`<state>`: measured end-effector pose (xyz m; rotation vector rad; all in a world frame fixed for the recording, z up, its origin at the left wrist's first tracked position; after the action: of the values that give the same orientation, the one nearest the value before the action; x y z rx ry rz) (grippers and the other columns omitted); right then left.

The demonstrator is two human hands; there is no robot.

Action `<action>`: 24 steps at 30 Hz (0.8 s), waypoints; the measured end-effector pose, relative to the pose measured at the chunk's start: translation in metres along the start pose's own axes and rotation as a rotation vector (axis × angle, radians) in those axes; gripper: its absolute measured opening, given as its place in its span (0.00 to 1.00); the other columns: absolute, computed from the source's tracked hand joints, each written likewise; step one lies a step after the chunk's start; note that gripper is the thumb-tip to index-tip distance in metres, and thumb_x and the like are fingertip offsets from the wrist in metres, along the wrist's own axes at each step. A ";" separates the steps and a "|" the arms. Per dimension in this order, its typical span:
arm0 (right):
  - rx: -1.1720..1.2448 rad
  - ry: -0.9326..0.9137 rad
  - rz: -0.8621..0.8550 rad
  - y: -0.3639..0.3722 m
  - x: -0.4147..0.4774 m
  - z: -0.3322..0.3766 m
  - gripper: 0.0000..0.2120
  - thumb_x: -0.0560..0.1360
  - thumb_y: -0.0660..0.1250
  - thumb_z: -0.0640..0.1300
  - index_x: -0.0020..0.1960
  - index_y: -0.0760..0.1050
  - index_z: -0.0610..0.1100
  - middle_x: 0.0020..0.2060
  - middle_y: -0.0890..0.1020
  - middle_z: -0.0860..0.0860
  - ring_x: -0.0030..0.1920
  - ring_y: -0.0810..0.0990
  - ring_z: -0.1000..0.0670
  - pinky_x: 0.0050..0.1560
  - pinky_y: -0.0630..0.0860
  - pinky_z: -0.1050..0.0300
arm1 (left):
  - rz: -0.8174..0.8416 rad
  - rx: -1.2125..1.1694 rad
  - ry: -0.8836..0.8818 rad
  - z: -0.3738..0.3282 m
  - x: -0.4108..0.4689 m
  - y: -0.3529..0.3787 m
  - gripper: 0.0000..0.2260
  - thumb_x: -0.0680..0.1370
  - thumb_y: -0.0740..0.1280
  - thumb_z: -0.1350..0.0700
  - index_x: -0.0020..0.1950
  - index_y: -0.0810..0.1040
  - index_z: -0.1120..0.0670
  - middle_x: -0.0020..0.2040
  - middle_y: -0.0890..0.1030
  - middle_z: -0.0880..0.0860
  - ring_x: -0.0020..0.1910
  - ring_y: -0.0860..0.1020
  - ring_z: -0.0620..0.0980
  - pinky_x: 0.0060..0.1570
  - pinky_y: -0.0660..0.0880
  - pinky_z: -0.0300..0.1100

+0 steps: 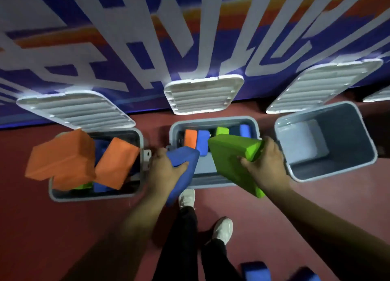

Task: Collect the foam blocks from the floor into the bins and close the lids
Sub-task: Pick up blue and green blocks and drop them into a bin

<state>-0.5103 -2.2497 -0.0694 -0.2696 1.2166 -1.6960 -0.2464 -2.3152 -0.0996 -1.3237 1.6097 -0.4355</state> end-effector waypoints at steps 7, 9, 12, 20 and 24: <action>-0.187 -0.013 0.231 0.128 0.048 -0.036 0.28 0.72 0.71 0.60 0.69 0.71 0.53 0.56 0.72 0.38 0.56 0.73 0.33 0.60 0.72 0.45 | 0.153 0.058 -0.046 0.048 0.082 0.112 0.33 0.71 0.74 0.44 0.65 0.70 0.64 0.59 0.77 0.62 0.60 0.74 0.62 0.54 0.72 0.49; -0.223 0.007 0.292 0.157 0.062 -0.046 0.27 0.73 0.70 0.60 0.69 0.71 0.53 0.55 0.72 0.39 0.56 0.73 0.34 0.60 0.72 0.46 | 0.147 0.134 -0.024 0.058 0.100 0.137 0.30 0.71 0.75 0.43 0.61 0.72 0.64 0.56 0.78 0.62 0.58 0.75 0.62 0.51 0.72 0.49; -0.240 0.080 0.390 0.194 0.081 -0.056 0.27 0.75 0.66 0.61 0.70 0.69 0.52 0.56 0.72 0.40 0.57 0.75 0.34 0.59 0.73 0.45 | 0.146 0.195 0.001 0.065 0.122 0.168 0.27 0.72 0.73 0.41 0.57 0.74 0.63 0.54 0.79 0.62 0.56 0.75 0.61 0.51 0.72 0.48; -0.153 0.107 0.308 0.252 0.126 -0.056 0.23 0.76 0.64 0.62 0.64 0.72 0.48 0.55 0.73 0.37 0.54 0.76 0.32 0.58 0.73 0.45 | 0.149 0.171 0.023 0.083 0.192 0.207 0.28 0.72 0.66 0.32 0.54 0.75 0.57 0.48 0.82 0.60 0.50 0.79 0.61 0.51 0.76 0.50; -0.132 0.107 0.265 0.261 0.129 -0.057 0.24 0.76 0.62 0.64 0.64 0.71 0.49 0.55 0.72 0.39 0.55 0.76 0.34 0.57 0.73 0.46 | 0.051 0.157 0.053 0.094 0.189 0.212 0.33 0.67 0.56 0.27 0.50 0.75 0.55 0.44 0.81 0.59 0.47 0.78 0.61 0.52 0.75 0.52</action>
<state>-0.4576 -2.3209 -0.3524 -0.0917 1.3811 -1.4192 -0.2721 -2.3836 -0.3894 -1.1596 1.6145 -0.5585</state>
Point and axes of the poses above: each hand's wrist, its own x-axis towards the middle knuckle, its own y-axis out of the palm, z = x × y, the point moved 1 cm from there along x, towards the middle knuckle
